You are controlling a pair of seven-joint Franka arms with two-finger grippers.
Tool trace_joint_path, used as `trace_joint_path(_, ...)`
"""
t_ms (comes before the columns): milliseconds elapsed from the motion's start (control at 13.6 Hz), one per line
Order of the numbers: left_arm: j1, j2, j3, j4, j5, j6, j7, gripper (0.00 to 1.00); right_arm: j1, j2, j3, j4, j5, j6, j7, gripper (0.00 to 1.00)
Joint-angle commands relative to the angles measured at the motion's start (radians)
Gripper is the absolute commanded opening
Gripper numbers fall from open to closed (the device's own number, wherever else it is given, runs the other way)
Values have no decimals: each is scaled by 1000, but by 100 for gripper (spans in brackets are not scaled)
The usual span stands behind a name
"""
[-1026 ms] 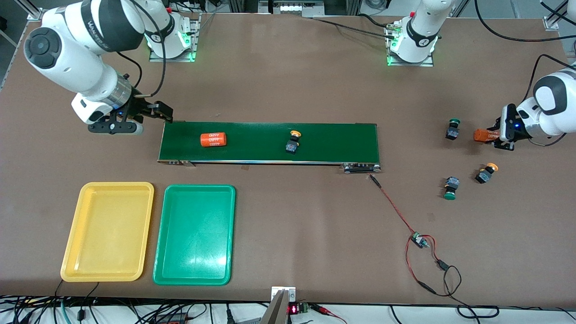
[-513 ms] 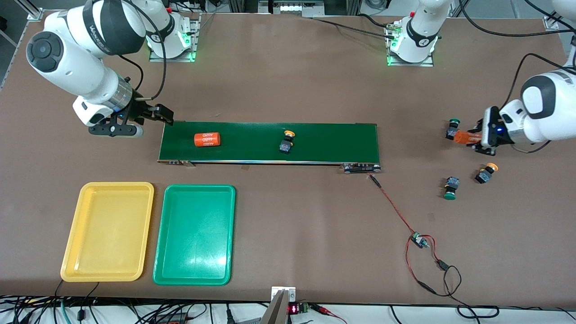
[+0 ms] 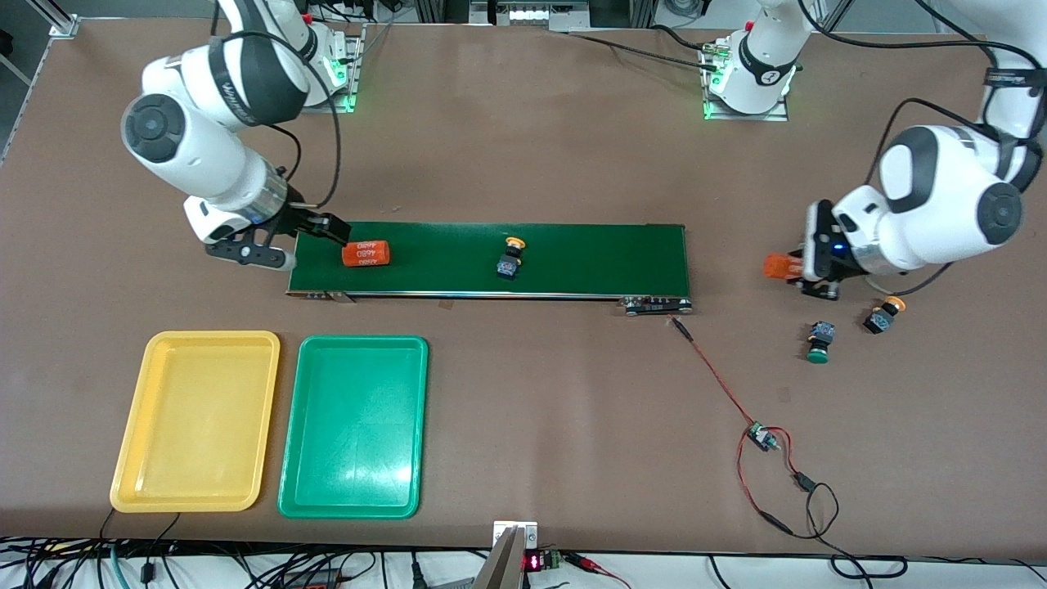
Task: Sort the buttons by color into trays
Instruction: 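Carry the battery to the belt while the right gripper grasps the first battery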
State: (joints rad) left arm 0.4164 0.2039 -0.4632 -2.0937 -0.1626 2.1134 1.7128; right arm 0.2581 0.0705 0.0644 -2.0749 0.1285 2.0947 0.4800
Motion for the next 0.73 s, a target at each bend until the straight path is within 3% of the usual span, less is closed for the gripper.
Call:
trace_joint_path(0,-126,-4,15,18,-47,-15,-129,0,22,15,-3,2,8,24,73,100)
trace_joint_path(293,-307,6,15,17,-49,25,-304,1,56,54,-3,6,8,62,141,100)
trace_joint_path(659,-390,87,15,15,-41,134,-380,3,78,84,-3,10,-15,81,19,100)
